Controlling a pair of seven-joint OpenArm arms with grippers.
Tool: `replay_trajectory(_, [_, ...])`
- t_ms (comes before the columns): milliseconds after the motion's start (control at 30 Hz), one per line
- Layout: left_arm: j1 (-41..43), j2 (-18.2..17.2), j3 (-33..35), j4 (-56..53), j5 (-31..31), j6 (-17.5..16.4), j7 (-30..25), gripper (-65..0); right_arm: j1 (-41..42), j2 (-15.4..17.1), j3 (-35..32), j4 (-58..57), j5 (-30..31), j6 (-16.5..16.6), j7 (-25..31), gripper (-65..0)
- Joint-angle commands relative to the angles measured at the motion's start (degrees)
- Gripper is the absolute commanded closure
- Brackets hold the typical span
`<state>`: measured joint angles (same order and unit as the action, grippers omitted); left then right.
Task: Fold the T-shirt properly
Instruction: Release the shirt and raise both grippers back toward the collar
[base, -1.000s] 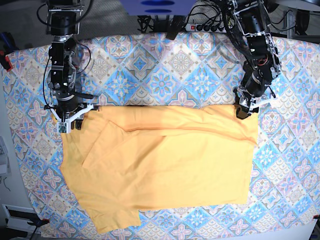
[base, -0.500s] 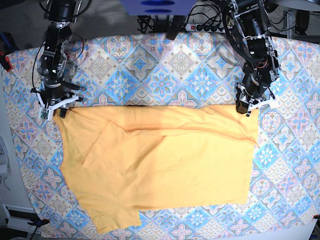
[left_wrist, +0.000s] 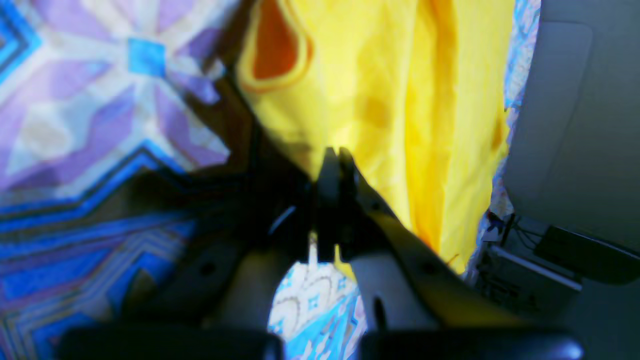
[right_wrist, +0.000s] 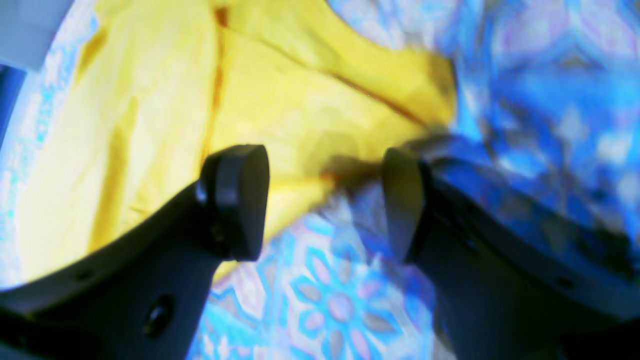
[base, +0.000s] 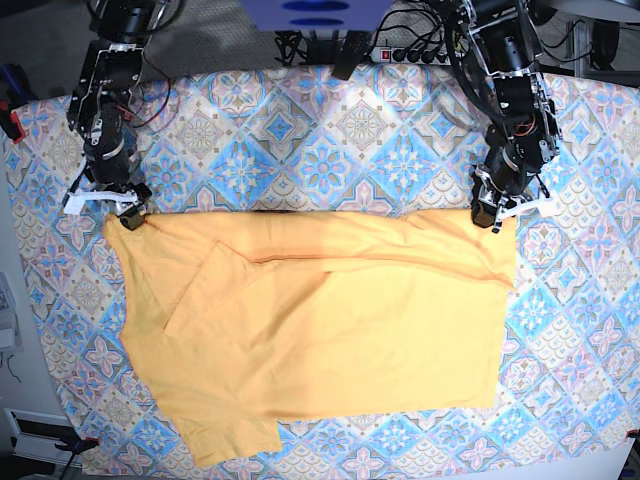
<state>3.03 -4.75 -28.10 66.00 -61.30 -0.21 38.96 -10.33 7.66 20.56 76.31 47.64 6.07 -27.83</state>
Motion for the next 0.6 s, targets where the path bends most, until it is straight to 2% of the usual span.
replay_trajectory(0, [0.09, -0.21, 0.01, 0.33, -0.02, 0.34, 0.38, 0.0, 1.14, 1.61, 0.23, -0.40, 2.34, 0.75, 1.33, -35.2])
replay_trajectory(67, [0.09, -0.21, 0.01, 0.33, -0.02, 0.34, 0.38, 0.0, 2.64, 1.88, 0.15, -2.07, 4.63, 0.75, 1.33, -35.2])
replay_trajectory(567, [0.09, -0.30, -0.17, 0.33, -0.02, 0.34, 0.38, 0.0, 10.81, 1.88, 0.06, -14.38, 4.71, 0.84, 1.33, -35.2])
